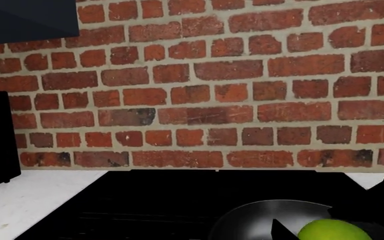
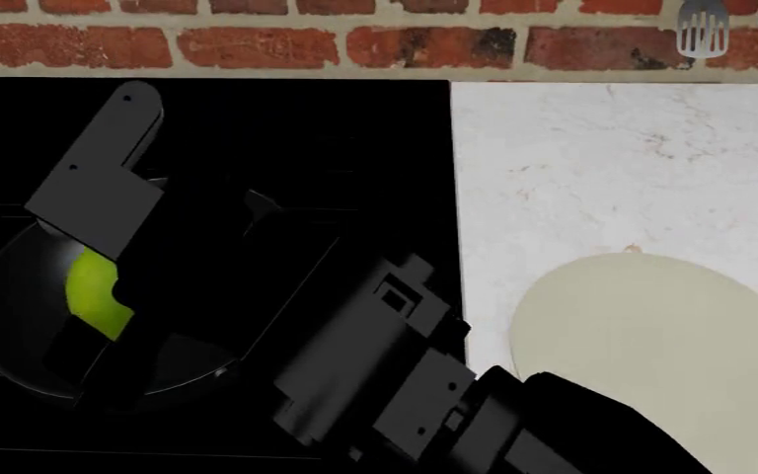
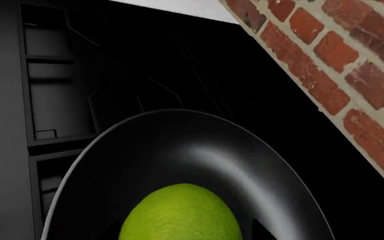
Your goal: Pick the lemon from the plate and place it in the pan.
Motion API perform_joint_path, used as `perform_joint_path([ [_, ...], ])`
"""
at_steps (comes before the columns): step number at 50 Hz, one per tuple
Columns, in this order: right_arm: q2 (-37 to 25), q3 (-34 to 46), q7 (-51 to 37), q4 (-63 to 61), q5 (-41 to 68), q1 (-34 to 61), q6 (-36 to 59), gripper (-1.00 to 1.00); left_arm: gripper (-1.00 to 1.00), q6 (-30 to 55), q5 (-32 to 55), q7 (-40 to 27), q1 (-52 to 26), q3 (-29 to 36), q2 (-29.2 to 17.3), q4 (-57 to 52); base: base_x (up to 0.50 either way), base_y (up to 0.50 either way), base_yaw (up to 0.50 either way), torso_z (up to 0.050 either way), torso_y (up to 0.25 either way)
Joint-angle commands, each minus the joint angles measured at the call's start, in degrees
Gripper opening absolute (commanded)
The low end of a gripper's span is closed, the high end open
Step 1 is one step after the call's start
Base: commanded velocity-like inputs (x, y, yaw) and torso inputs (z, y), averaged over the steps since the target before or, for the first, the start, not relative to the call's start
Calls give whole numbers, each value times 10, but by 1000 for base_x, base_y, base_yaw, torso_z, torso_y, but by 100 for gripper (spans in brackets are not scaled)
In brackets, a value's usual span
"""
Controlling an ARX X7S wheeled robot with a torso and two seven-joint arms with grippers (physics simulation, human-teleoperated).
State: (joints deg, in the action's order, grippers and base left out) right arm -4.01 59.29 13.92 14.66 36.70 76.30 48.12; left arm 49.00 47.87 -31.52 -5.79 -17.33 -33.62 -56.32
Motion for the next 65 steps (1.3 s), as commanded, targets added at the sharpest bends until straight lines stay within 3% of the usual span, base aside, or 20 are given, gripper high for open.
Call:
perform_joint_path([
  [1, 6, 8, 8, 9, -10, -2, -19, 100, 100, -11, -1, 0, 8, 0, -1, 5, 0, 0, 0, 0, 0],
  [15, -19, -85, -23, -11, 35, 53, -14, 100, 100, -15, 5, 1, -6, 8, -9, 13, 0, 0, 0, 0, 0],
  [25, -146, -238, -121, -91, 83, 58, -8, 100, 100, -3, 11, -3, -45, 31, -19, 23, 0, 0, 0, 0, 0],
  [33, -267, -381, -300, -304, 190, -116, 37, 100, 100, -6, 11, 18, -80, 52, -29, 50, 0, 0, 0, 0, 0],
  [40, -317, -473, -396, -430, 259, -249, 26, 100, 100, -14, -2, 32, -97, 82, -24, 67, 0, 0, 0, 0, 0],
  [49, -328, -544, -434, -487, 282, -380, -31, 100, 100, -25, -26, 48, -134, 125, -14, 96, 0, 0, 0, 0, 0],
  [65, -317, -605, -438, -529, 256, -538, -112, 100, 100, -108, -87, 53, -49, 135, 28, 118, 0, 0, 0, 0, 0],
])
